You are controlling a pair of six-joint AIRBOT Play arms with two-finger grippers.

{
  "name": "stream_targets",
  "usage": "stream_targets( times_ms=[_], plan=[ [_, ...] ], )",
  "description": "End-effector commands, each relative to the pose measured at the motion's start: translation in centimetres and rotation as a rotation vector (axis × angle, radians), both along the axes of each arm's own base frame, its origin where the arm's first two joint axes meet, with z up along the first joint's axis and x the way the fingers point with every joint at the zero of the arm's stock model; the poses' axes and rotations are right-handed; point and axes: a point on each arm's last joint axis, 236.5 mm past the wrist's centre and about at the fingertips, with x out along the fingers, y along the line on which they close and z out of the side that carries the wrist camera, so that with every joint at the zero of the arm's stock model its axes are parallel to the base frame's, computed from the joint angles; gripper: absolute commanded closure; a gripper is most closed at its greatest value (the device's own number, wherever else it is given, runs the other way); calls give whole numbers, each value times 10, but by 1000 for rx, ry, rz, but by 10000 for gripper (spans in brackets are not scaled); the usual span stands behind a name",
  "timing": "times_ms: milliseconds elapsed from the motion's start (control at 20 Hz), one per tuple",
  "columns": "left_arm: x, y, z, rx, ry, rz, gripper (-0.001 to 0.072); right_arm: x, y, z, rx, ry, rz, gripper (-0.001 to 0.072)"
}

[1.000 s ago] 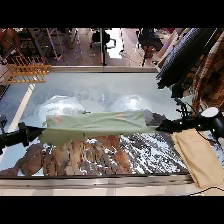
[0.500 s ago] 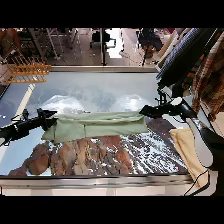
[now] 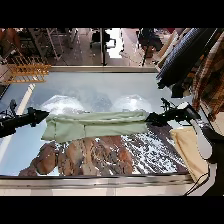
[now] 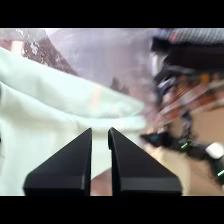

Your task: Fold the clothes and pants, and hang the long-sleeved shirts on hangers.

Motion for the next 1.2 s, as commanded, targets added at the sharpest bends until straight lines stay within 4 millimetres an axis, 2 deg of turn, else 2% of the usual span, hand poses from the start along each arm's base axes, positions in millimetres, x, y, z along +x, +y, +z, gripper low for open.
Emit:
stream_targets(
  times_ms=[0, 50, 100, 200, 250, 300, 350, 400, 450, 500, 600, 650, 700, 750, 850, 900, 950, 1000, 1050, 1150],
  plan=[
    [-24, -2, -23, 378, -29, -176, 702, -1, 34, -9, 119, -8, 53, 155],
    [-29, -6, -35, 470, -16, -229, 703, 4, 45, -7, 125, -35, 69, 224],
    [-32, -14, -43, 527, -8, -280, 702, 5, 55, -7, 113, -47, 91, 324],
    [-39, -37, -59, 605, 4, -383, 703, 0, 57, -5, 50, -47, 179, 695],
    [-42, -51, -64, 628, 14, -425, 703, -6, 47, -4, -8, -28, 212, 695],
    [-45, -67, -67, 647, 16, -467, 702, -12, 26, -1, -118, -2, 223, 696],
    [-47, -80, -69, 662, 8, -502, 702, -18, -5, 4, -268, 17, 218, 696],
    [-49, -96, -69, 664, 1, -526, 702, -23, -48, 20, -459, 30, 182, 696],
    [-49, -109, -69, 663, -3, -537, 702, -25, -87, 43, -625, 23, 133, 696],
    [-48, -122, -69, 667, -13, -545, 702, -27, -114, 72, -727, -8, 83, 696],
    [-44, -151, -71, 678, -55, -565, 702, -29, -121, 115, -745, -95, 39, 696],
    [-43, -166, -74, 676, -72, -575, 702, -28, -115, 128, -726, -128, 27, 696],
    [-44, -182, -79, 663, -79, -589, 701, -27, -98, 138, -678, -159, 27, 696],
    [-47, -195, -86, 656, -76, -609, 701, -25, -72, 145, -606, -191, 36, 696],
    [-51, -209, -106, 660, -55, -633, 701, -20, 6, 161, -408, -258, 92, 696],
    [-48, -206, -116, 666, -29, -608, 702, -20, 52, 169, -313, -294, 134, 696],
    [-41, -191, -122, 694, 9, -557, 702, -20, 92, 176, -252, -330, 170, 696],
    [-36, -171, -120, 709, 51, -504, 701, -21, 131, 182, -210, -364, 198, 696],
    [-34, -151, -108, 715, 69, -479, 700, -24, 169, 184, -182, -390, 216, 696],
    [-38, -111, -62, 679, 79, -442, 700, -33, 244, 180, -136, -460, 279, 696]
  ],
)
